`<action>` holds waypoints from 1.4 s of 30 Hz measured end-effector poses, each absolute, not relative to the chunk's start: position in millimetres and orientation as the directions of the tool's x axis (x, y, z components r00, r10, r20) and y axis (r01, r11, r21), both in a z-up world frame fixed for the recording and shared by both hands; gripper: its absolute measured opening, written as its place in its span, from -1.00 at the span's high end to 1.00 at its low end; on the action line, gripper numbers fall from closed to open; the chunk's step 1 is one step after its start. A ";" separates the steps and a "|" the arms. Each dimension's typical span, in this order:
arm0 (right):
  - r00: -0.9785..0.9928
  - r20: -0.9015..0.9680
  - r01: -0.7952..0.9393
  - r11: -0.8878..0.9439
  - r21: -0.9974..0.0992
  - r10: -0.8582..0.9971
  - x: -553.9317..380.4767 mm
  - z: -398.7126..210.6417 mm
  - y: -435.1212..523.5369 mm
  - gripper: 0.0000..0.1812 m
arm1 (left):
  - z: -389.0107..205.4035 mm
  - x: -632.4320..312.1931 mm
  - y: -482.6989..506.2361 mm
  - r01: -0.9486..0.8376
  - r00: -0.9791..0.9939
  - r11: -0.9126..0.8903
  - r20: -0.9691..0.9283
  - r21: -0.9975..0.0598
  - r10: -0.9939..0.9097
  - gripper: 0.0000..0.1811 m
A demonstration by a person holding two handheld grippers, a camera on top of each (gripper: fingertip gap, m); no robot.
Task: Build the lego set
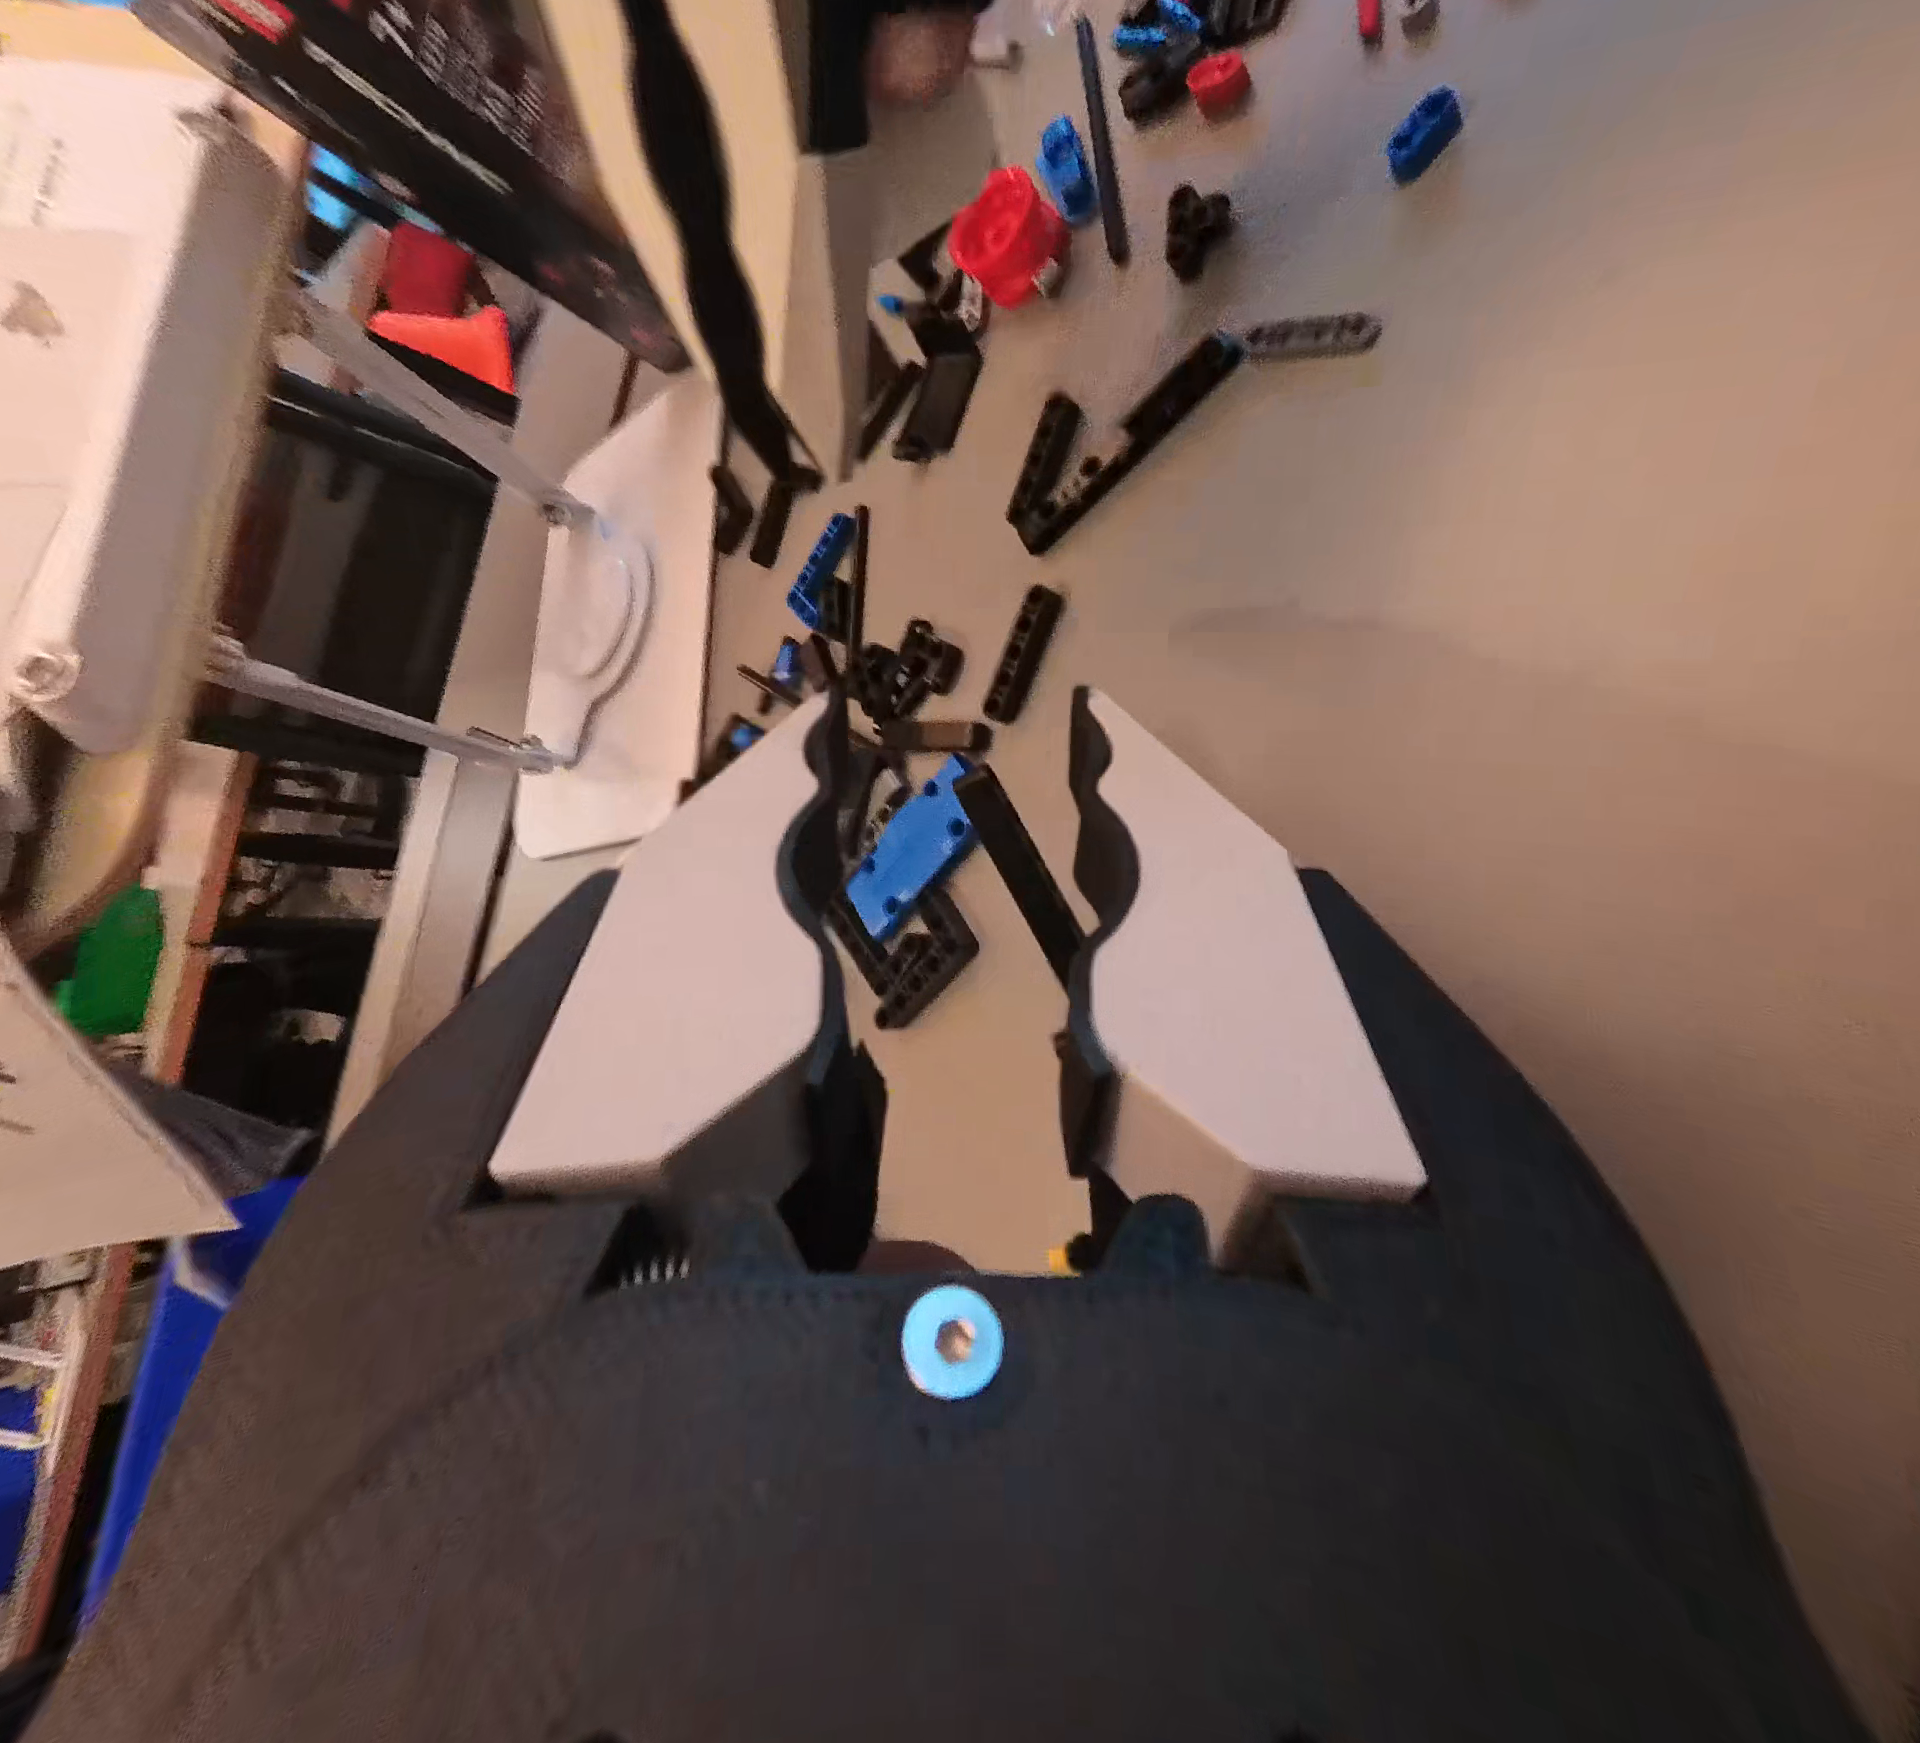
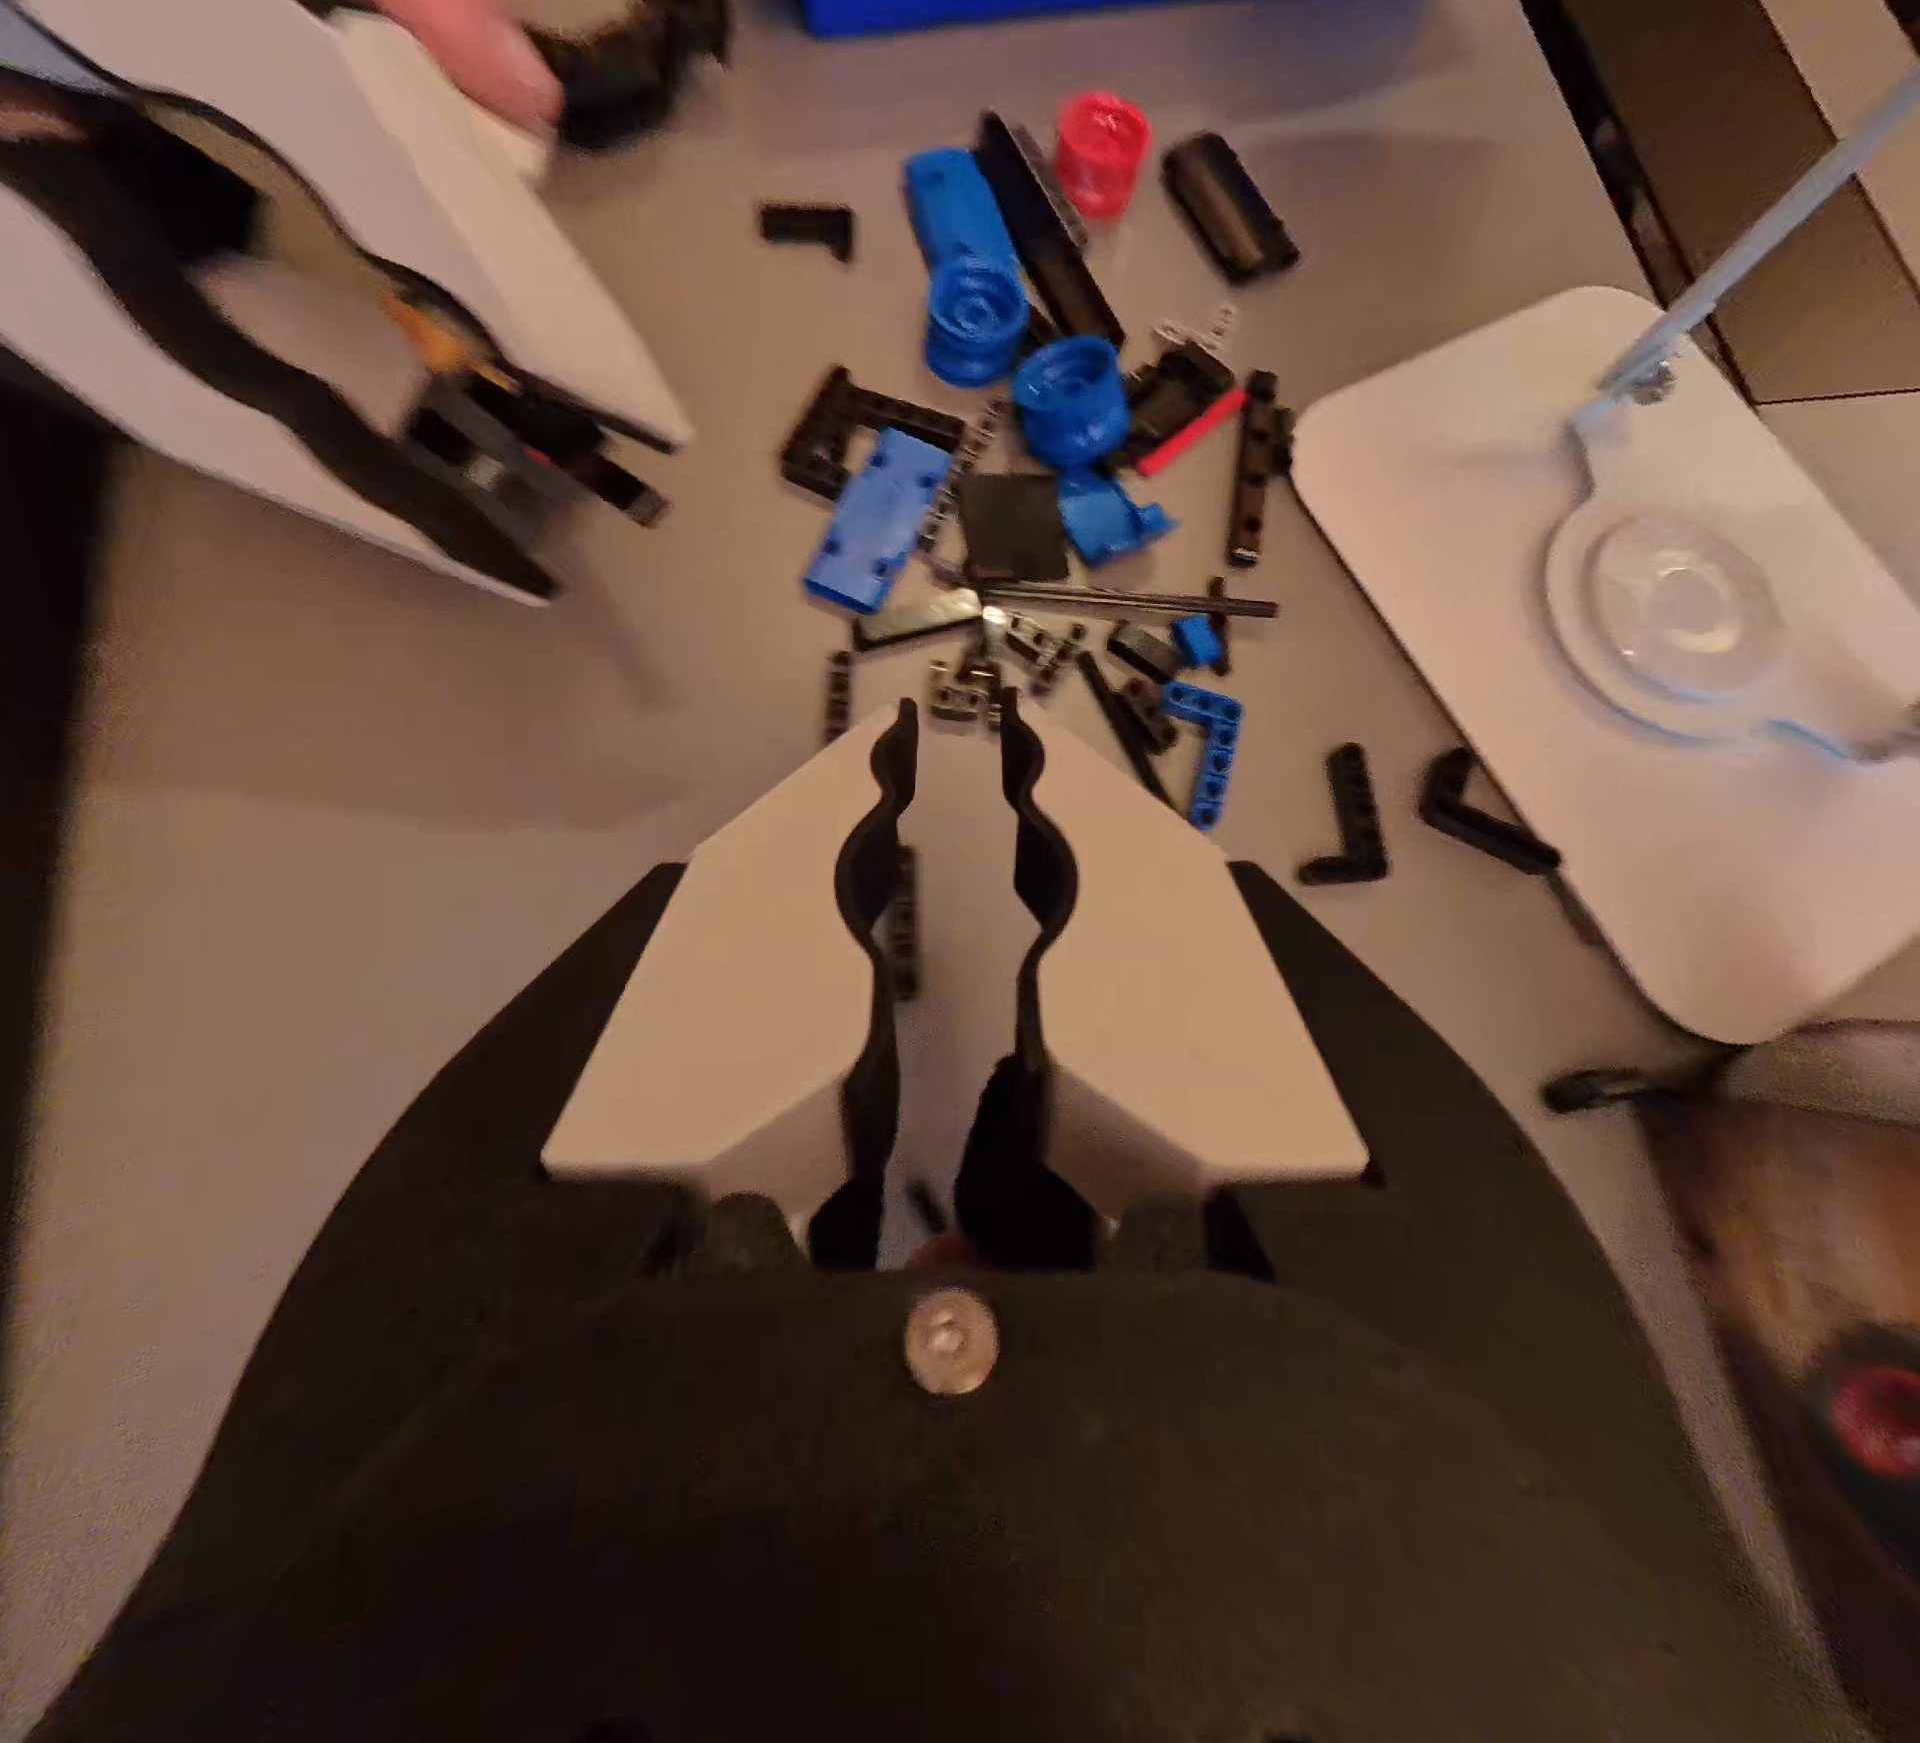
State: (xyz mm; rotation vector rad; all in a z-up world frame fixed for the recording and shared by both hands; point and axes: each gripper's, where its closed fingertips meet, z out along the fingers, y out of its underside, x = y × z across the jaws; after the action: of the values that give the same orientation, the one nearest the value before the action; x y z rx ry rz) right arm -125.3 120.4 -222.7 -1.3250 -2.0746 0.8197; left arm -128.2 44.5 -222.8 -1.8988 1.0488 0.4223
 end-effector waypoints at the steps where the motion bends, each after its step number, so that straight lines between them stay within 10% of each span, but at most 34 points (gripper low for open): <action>1: -0.372 0.146 0.615 0.361 -0.701 0.917 -132.1 -232.2 127.1 0.84 | -227.6 -130.9 43.1 -0.802 0.587 -0.257 -0.632 -0.540 -0.506 0.57; 34: -0.536 0.120 0.703 0.520 -0.485 0.836 -192.8 -287.0 164.2 0.96 | -235.7 -164.0 43.4 -0.729 0.675 -0.338 -0.543 -0.595 -0.498 0.56; 42: -0.503 -0.110 0.635 0.280 -0.720 0.857 -165.1 -219.7 111.5 0.96 | -204.2 -163.6 60.0 -0.738 0.672 -0.246 -0.647 -0.629 -0.360 0.61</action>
State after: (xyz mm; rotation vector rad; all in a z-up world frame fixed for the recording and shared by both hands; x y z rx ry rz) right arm -165.1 111.5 -219.7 -1.3635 -2.2549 1.0523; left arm -163.6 60.0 -204.2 -1.8545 0.8663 0.4583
